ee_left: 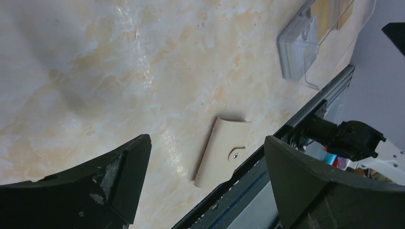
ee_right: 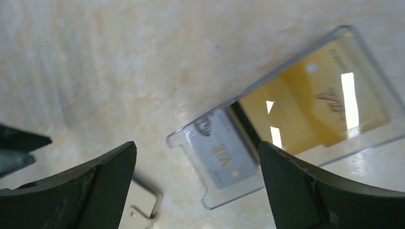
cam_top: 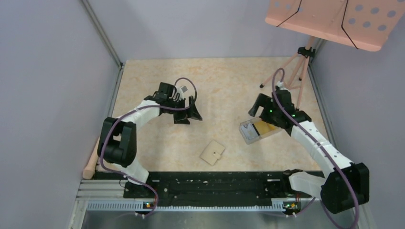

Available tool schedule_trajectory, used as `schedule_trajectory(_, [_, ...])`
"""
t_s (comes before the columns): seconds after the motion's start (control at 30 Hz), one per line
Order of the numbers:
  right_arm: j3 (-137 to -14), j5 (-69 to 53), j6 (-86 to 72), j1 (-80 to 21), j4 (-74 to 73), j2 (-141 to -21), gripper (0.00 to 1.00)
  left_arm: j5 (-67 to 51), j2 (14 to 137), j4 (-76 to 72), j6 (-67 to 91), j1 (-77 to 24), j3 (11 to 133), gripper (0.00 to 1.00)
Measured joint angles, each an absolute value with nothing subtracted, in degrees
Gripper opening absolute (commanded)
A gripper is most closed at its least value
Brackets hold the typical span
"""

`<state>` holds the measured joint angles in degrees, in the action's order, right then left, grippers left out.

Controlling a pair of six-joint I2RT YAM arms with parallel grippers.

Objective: Put the credit cards into the card holder
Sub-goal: Move the card holder to the center of the board.

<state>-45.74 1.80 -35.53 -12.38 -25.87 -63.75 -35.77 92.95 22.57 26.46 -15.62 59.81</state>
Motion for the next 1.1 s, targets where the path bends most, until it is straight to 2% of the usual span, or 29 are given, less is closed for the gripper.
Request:
schedule_trajectory(0.23, [-55.02,-0.62,-34.92,-32.56,-31.92,-71.66,0.96,-40.18,96.64,33.91,16.53,-15.79,60.66,0.94])
schedule_trajectory(0.43, [-58.02,-4.91,-32.56,-42.28,-35.70,-79.79,0.86,-45.39,100.57,39.79,10.57,-15.81,60.34,0.90])
schedule_trajectory(0.5, [-57.28,-7.18,-31.55,-43.18,-35.88,-80.73,0.82,-47.48,102.37,40.01,9.76,-15.81,59.57,0.88])
schedule_trajectory(0.67, [-52.16,-12.84,-30.44,-43.35,-34.96,-81.84,0.80,-52.99,106.87,40.66,9.26,-16.40,57.95,0.88])
schedule_trajectory(0.87, [-46.89,-19.73,-33.56,-43.35,-30.22,-86.98,0.71,-56.71,109.97,40.16,11.46,-18.55,58.26,0.85])
schedule_trajectory(0.97, [-47.33,-24.25,-36.14,-43.27,-27.42,-90.98,0.66,-57.47,111.68,40.27,12.10,-19.66,60.45,0.83])
schedule_trajectory(1.1, [-49.15,-29.95,-38.74,-43.29,-23.51,-95.48,0.65,-58.28,114.41,40.05,12.67,-21.15,63.92,0.78])
